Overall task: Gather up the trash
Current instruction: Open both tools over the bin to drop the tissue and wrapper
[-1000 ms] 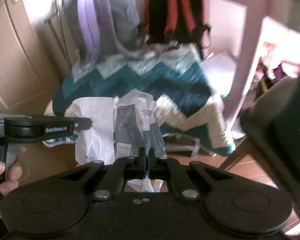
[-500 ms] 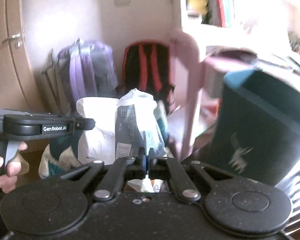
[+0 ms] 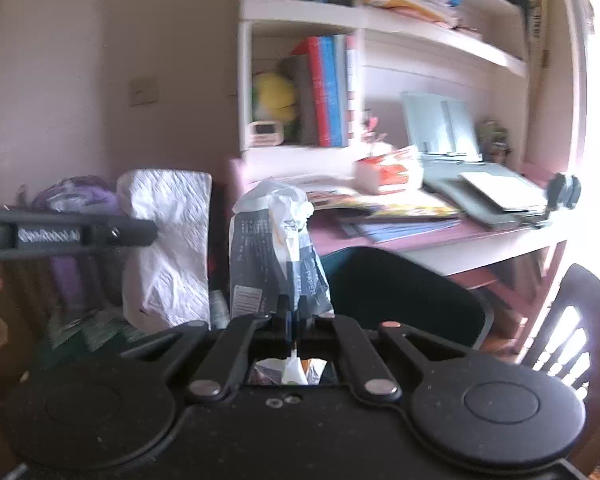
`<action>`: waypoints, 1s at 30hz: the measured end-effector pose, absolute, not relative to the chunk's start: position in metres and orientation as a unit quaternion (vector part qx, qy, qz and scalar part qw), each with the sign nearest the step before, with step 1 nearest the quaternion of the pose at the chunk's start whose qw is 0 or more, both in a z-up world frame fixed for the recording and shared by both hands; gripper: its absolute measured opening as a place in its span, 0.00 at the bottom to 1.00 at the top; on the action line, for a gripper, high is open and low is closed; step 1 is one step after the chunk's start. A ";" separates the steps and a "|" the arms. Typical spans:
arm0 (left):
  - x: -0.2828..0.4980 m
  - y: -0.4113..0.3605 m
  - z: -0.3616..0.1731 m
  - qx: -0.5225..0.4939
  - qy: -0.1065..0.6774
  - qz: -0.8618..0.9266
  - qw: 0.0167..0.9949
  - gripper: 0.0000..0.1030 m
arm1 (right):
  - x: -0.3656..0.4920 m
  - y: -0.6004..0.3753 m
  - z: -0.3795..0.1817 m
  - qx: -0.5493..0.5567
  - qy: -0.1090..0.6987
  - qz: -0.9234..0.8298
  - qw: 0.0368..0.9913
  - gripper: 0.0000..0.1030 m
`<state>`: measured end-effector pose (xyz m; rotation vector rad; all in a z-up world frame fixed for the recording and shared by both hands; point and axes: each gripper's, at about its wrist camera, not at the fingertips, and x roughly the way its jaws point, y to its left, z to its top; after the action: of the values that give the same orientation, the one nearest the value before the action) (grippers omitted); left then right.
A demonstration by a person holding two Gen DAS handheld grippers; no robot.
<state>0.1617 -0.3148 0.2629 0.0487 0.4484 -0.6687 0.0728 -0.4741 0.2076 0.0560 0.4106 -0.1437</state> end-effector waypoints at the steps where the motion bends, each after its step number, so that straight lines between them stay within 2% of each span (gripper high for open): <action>1: 0.164 -0.325 0.266 0.025 0.219 -0.329 0.918 0.06 | 0.073 -0.483 0.207 0.030 0.204 -0.080 0.975 0.01; 5: 0.175 -0.365 0.266 0.040 0.225 -0.340 0.912 0.06 | 0.080 -0.508 0.203 0.036 0.217 -0.102 0.970 0.01; 12: 0.197 -0.421 0.233 0.067 0.264 -0.347 0.897 0.06 | 0.102 -0.531 0.181 0.032 0.262 -0.109 0.958 0.01; 23: 0.236 -0.457 0.183 0.092 0.346 -0.337 0.871 0.07 | 0.130 -0.539 0.153 0.026 0.319 -0.093 0.943 0.01; 30: 0.245 -0.466 0.163 0.107 0.367 -0.337 0.860 0.07 | 0.134 -0.543 0.142 0.028 0.335 -0.092 0.937 0.11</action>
<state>0.2449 -0.4656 0.1630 0.2247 0.7708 -0.7064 0.1344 -0.5434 0.1416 0.0577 0.6836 -0.1878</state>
